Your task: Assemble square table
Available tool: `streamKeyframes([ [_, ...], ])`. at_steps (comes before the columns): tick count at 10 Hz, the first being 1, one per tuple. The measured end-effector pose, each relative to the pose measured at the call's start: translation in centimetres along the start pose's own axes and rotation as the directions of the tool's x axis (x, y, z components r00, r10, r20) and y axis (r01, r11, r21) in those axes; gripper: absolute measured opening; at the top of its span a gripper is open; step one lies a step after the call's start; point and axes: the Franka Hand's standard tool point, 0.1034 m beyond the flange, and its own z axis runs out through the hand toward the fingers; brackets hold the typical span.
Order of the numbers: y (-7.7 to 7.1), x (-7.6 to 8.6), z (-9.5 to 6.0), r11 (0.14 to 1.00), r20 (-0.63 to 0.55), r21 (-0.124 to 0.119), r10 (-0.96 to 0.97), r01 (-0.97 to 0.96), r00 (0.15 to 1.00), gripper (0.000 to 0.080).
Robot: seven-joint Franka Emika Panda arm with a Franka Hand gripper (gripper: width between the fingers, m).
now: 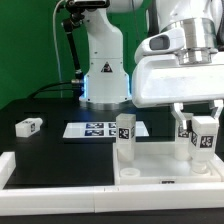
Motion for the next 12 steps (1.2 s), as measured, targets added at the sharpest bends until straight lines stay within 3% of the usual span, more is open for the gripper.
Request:
streamKeyframes([
  [9,0.27,-0.13,0.52,1.000,-0.004,-0.007,0.001,-0.001,1.000,0.0314],
  [10,0.27,-0.14,0.53,1.000,-0.004,-0.007,0.001,-0.001,1.000,0.0491],
  [11,0.27,-0.14,0.53,1.000,-0.004,-0.007,0.001,-0.001,1.000,0.0491],
  [12,0.27,-0.14,0.53,1.000,-0.004,-0.007,0.001,-0.001,1.000,0.0614],
])
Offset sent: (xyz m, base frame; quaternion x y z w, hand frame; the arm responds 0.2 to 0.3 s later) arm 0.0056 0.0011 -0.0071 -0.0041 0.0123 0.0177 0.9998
